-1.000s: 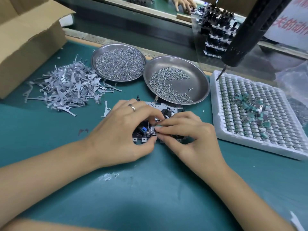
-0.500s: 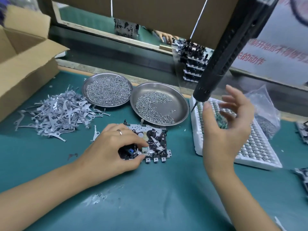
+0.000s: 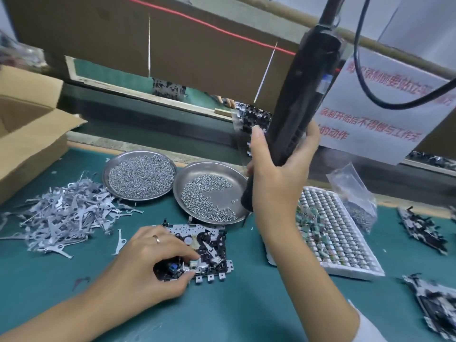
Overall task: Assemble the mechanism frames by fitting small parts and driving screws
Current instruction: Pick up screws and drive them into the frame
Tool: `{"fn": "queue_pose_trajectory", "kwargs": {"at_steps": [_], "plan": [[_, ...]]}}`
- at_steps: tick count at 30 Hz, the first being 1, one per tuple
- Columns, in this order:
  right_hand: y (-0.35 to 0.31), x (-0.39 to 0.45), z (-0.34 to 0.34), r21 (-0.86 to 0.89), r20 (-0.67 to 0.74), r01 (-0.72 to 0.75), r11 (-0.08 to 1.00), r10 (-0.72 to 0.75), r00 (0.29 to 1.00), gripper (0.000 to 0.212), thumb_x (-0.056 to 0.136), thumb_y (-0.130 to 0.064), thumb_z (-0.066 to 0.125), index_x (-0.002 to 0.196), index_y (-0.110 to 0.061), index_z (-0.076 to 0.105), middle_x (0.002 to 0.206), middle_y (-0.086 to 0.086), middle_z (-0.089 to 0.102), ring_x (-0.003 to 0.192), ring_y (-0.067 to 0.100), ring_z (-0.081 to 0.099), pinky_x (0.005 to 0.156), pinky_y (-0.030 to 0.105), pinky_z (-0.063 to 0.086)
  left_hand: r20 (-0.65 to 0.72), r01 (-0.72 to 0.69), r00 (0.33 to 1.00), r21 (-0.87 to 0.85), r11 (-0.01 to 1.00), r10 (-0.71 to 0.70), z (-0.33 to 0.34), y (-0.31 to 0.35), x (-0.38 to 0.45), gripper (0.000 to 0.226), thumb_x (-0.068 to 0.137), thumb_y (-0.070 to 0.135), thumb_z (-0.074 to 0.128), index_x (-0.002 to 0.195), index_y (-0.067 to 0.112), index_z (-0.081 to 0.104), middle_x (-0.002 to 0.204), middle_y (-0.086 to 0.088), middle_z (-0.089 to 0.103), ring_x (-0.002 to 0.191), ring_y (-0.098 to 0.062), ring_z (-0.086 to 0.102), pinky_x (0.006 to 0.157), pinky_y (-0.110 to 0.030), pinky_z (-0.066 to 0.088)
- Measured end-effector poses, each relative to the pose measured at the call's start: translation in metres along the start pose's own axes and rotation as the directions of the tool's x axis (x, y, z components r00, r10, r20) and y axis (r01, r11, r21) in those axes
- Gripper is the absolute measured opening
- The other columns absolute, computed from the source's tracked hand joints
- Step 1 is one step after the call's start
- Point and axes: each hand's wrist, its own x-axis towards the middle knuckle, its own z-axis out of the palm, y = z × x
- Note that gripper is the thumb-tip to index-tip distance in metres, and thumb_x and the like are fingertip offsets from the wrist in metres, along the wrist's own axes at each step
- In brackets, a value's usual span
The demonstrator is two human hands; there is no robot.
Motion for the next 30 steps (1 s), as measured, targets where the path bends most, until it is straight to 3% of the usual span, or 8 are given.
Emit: {"fn": "queue_pose_trajectory", "kwargs": {"at_steps": [2,4,7,12,21,26,30], "plan": [[-0.001,-0.010,0.002,0.120,0.114,-0.040,0.992,0.026,0.993,0.037,0.088,-0.019,0.063,0.118,-0.015,0.041,0.071,0.005,0.054,0.052,0.021,0.053,0.051,0.030,0.048,0.007,0.012,1.000,-0.003,1.000,-0.012,0.000,0.000,0.000,0.022,0.067,0.045,0.066,0.085,0.036,0.073,0.081,0.028,0.065,0.085,0.005,0.054,0.086,-0.023,0.038],[0.000,-0.024,0.004,0.214,0.206,-0.067,0.975,0.022,0.978,0.024,0.089,-0.013,0.060,0.104,-0.021,0.043,0.059,0.000,0.050,0.041,0.020,0.047,0.043,0.026,0.042,0.000,0.018,1.000,-0.009,1.000,-0.018,0.000,0.000,0.000,0.023,0.067,0.045,0.066,0.086,0.035,0.074,0.081,0.026,0.066,0.085,0.004,0.055,0.087,-0.024,0.038],[0.004,-0.047,0.011,0.324,0.258,-0.110,0.940,0.024,0.966,0.023,0.088,-0.007,0.056,0.094,-0.023,0.041,0.051,-0.003,0.048,0.037,0.022,0.041,0.042,0.025,0.039,0.002,0.007,1.000,0.004,1.000,-0.007,-0.001,0.001,0.000,0.022,0.068,0.041,0.069,0.084,0.029,0.075,0.082,0.025,0.067,0.083,0.001,0.056,0.088,-0.026,0.038],[0.006,-0.060,0.018,0.396,0.250,-0.160,0.904,0.061,0.966,0.025,0.087,-0.002,0.052,0.096,-0.021,0.038,0.052,0.003,0.046,0.037,0.023,0.038,0.042,0.027,0.038,-0.012,-0.003,1.000,0.020,1.000,0.003,0.000,0.002,0.000,0.019,0.063,0.027,0.077,0.080,0.020,0.076,0.081,0.029,0.058,0.080,0.001,0.053,0.084,-0.027,0.038],[0.009,-0.066,0.020,0.422,0.238,-0.173,0.890,0.076,0.968,0.025,0.087,-0.002,0.055,0.093,-0.017,0.035,0.054,0.000,0.046,0.036,0.019,0.040,0.041,0.024,0.037,0.008,0.016,1.000,0.003,1.000,-0.016,-0.001,0.002,-0.001,0.016,0.065,0.027,0.076,0.080,0.020,0.074,0.080,0.029,0.057,0.081,-0.002,0.053,0.086,-0.035,0.041],[0.009,-0.068,0.021,0.442,0.230,-0.160,0.883,0.061,0.971,0.024,0.082,-0.013,0.057,0.095,-0.017,0.036,0.055,-0.004,0.048,0.035,0.019,0.042,0.043,0.022,0.038,0.003,0.006,1.000,-0.019,1.000,-0.006,-0.001,0.004,0.000,0.016,0.065,0.026,0.076,0.079,0.030,0.068,0.077,0.034,0.051,0.078,0.002,0.047,0.084,-0.034,0.040],[0.010,-0.068,0.020,0.440,0.229,-0.151,0.885,0.052,0.972,0.024,0.083,-0.012,0.057,0.093,-0.016,0.035,0.055,-0.003,0.047,0.035,0.019,0.042,0.043,0.022,0.038,0.003,0.016,1.000,-0.004,1.000,-0.016,0.000,0.002,-0.001,0.016,0.066,0.027,0.075,0.081,0.021,0.074,0.080,0.028,0.058,0.079,0.000,0.049,0.085,-0.032,0.038]]}}
